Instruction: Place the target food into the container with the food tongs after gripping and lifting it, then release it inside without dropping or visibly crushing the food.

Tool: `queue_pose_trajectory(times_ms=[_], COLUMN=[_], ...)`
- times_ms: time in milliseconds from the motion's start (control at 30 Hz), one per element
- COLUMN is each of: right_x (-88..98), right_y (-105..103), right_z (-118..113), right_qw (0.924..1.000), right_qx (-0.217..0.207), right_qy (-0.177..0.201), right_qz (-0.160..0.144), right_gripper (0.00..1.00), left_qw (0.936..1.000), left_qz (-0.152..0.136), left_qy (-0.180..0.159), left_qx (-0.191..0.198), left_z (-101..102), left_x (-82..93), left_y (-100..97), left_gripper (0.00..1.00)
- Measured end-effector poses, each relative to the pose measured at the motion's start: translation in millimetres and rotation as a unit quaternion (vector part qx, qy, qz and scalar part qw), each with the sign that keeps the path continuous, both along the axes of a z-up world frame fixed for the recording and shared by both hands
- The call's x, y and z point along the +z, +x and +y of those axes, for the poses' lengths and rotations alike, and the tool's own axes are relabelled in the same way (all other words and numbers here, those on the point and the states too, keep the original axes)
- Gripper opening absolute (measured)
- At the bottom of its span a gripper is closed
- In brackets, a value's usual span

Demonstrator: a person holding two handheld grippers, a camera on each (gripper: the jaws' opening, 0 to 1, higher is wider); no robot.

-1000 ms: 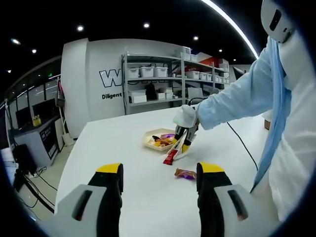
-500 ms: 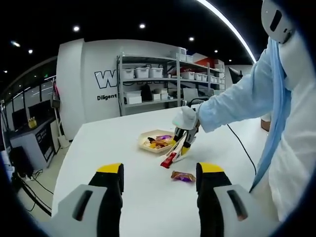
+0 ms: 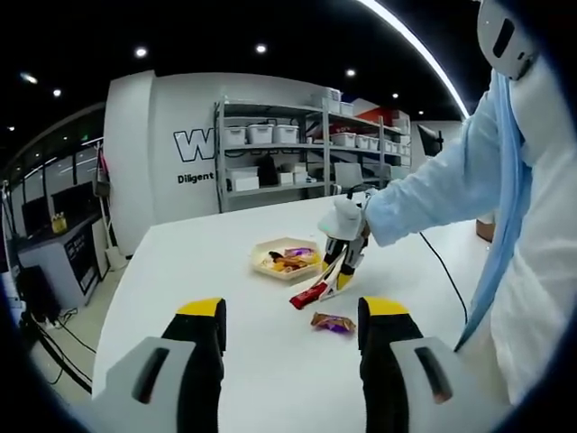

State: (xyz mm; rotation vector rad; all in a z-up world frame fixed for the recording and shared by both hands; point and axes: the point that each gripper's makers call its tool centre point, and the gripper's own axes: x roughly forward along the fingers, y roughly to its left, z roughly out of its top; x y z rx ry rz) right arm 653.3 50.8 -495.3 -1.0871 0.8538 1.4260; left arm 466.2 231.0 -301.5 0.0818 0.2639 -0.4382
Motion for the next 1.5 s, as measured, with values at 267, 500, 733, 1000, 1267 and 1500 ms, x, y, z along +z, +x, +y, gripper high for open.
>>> queue_pose_trajectory(times_ms=[267,500,733,1000,1267,1500], right_x=[-5.1,-4.6,-1.0,9.8,30.1,52.3], right_y=[-3.3,-10.3,-12.8,-14.7,4.4,35.8], right_z=[-4.9,-6.6,-11.6,-15.1,-17.1,-20.0], right_qw=[0.9967,0.9901,0.9855,0.9826,0.9743,0.9640], right_qx=[-0.076,-0.131,-0.156,-0.168,-0.199,-0.232], right_qy=[0.027,0.048,0.066,0.079,0.105,0.128], right_qz=[0.013,0.009,0.015,0.009,0.002,-0.016], right_gripper=[0.16,0.15,0.15,0.15,0.15,0.15], left_qw=[1.0000,0.9999,0.9997,0.9993,0.9989,0.9989], left_qz=[0.001,0.000,-0.002,-0.004,-0.005,-0.004], left_qy=[0.000,0.000,-0.003,-0.005,-0.007,-0.007], left_qx=[-0.009,-0.017,-0.026,-0.037,-0.046,-0.045], left_z=[-4.3,-6.8,-9.8,-12.3,-12.0,-10.0], left_x=[-0.7,-1.4,-3.3,-3.7,-3.9,-5.4], left_y=[1.0,2.4,5.0,9.1,12.7,12.7], left_gripper=[0.57,0.57,0.57,0.57,0.57,0.57])
